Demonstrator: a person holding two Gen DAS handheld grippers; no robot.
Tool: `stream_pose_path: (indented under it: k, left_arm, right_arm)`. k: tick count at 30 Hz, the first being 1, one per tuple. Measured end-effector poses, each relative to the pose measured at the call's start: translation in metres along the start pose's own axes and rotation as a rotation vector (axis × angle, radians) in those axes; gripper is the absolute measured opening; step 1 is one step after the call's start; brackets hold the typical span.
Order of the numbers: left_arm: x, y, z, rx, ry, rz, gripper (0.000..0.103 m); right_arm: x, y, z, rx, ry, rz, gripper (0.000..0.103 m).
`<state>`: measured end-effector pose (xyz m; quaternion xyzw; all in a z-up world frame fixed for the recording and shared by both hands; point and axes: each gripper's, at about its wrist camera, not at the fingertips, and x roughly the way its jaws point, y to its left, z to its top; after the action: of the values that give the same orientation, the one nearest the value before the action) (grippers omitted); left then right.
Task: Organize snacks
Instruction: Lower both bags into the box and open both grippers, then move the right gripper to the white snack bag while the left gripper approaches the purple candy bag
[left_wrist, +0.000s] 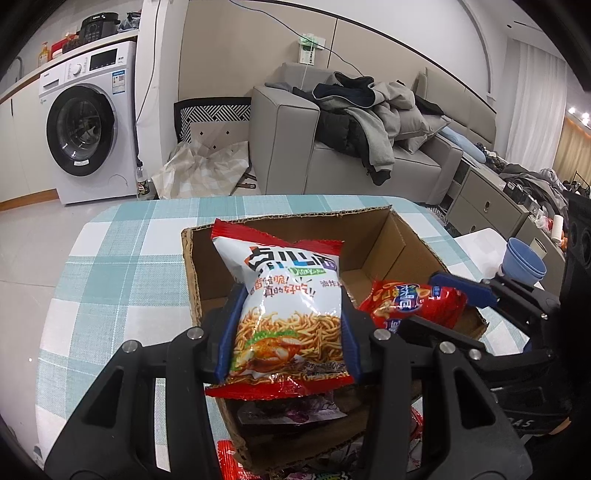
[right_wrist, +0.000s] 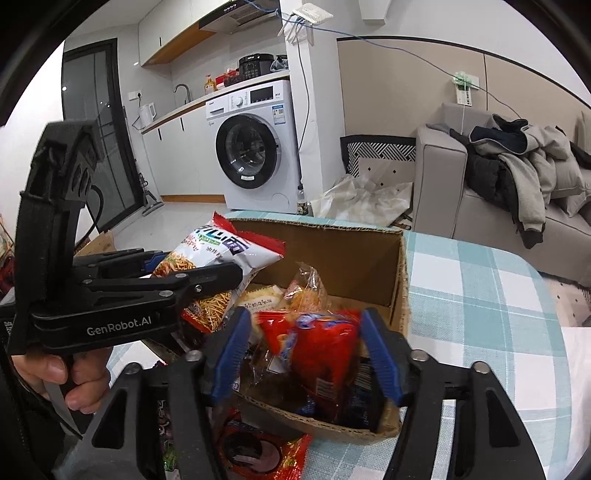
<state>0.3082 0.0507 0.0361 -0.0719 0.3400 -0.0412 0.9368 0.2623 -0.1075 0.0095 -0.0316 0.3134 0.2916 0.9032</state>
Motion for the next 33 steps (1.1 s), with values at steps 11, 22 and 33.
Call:
stream_pose_path:
  k: [11,22,33]
  left_arm:
    - [0.0,-0.012,-0.003,0.018,-0.001,0.014,0.055]
    - [-0.058,-0.018,-0.012,0.003,-0.039,0.005,0.102]
    - [-0.107,0.001,-0.046,-0.033,-0.005,0.037,0.102]
  right_arm:
    - [-0.031,-0.015,-0.005,0.056,-0.035,-0.038,0.095]
    - [-0.058,-0.028,-0.023,0.145,-0.035,-0.059,0.102]
    - [-0.074,-0.007,-0.044,0.145,0.009,-0.023,0.103]
